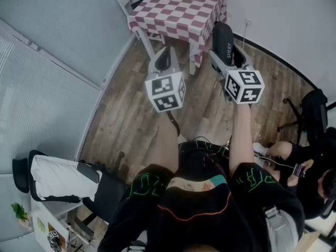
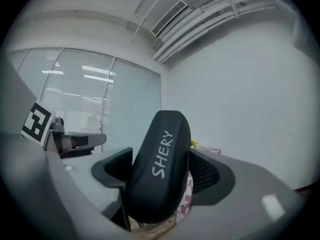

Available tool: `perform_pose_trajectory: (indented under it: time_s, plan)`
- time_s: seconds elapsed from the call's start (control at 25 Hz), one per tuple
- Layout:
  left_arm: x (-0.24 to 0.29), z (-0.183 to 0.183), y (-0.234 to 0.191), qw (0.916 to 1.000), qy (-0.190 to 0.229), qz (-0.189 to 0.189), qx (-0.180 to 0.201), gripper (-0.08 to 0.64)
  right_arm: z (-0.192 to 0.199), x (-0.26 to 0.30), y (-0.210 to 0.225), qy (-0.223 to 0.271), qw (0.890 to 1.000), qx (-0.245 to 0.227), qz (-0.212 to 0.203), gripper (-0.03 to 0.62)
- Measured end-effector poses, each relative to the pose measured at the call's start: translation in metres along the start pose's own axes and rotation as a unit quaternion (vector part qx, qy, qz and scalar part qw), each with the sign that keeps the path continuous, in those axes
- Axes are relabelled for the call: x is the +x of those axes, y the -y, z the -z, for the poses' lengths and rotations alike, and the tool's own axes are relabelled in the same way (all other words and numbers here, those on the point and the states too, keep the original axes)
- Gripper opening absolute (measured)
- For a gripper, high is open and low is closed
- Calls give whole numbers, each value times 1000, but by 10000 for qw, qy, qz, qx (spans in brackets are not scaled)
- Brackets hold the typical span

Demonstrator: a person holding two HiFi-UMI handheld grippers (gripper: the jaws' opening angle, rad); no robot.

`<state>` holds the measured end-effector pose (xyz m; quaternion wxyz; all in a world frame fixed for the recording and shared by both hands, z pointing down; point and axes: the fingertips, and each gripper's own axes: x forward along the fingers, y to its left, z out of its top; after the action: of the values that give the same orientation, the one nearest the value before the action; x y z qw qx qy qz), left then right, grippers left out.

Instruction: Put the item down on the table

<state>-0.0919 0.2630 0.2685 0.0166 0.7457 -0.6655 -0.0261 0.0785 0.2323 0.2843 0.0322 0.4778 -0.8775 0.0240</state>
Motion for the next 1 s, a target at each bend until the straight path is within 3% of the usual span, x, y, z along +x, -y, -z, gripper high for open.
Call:
perform_pose_trajectory:
  time_s: [0.8,1.0]
  plan:
    - [37,-7,28,9989,18,276,369,9,-23,-6,65,235,9985,93,494,360]
    - [30,1,5,9993,-115,77,347,9,-11,6,52,130,9991,212,358,360]
